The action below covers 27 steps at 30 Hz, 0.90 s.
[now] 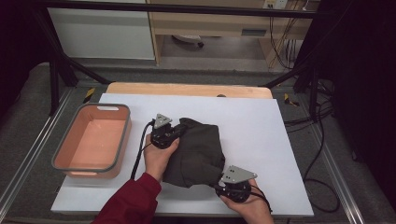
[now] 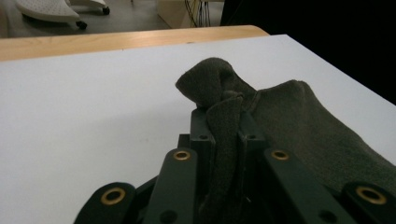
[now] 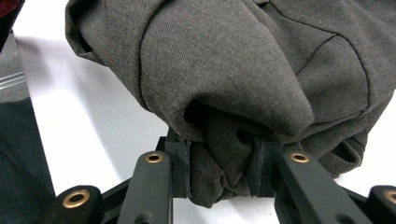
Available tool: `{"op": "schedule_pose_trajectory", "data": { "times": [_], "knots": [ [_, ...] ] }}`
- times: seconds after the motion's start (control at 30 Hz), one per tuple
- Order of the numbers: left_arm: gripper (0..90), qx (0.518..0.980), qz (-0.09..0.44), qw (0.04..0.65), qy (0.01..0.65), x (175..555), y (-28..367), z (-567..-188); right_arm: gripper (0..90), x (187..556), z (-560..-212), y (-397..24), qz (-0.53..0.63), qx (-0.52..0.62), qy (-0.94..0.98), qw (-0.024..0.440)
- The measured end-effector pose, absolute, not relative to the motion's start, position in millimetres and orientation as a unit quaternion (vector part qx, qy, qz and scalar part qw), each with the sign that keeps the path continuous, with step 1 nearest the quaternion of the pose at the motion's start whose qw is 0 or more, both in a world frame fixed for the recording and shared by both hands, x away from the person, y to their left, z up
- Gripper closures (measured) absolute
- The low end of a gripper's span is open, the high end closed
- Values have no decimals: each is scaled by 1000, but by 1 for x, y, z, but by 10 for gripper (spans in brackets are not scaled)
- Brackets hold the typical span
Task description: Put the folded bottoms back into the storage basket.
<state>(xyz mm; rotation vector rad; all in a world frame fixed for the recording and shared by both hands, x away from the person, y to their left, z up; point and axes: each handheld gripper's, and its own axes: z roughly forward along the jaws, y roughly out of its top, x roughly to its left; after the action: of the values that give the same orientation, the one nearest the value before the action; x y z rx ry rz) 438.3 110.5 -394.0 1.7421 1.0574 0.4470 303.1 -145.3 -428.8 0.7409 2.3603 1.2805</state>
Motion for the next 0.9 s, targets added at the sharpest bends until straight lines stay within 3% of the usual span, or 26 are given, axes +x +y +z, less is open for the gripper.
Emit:
{"op": "schedule_pose_trajectory", "data": {
  "times": [0.9],
  "knots": [
    [802,717,208,511,426,452,121,-350,665,323,-401,-132,474,263,823,173]
  ]
}}
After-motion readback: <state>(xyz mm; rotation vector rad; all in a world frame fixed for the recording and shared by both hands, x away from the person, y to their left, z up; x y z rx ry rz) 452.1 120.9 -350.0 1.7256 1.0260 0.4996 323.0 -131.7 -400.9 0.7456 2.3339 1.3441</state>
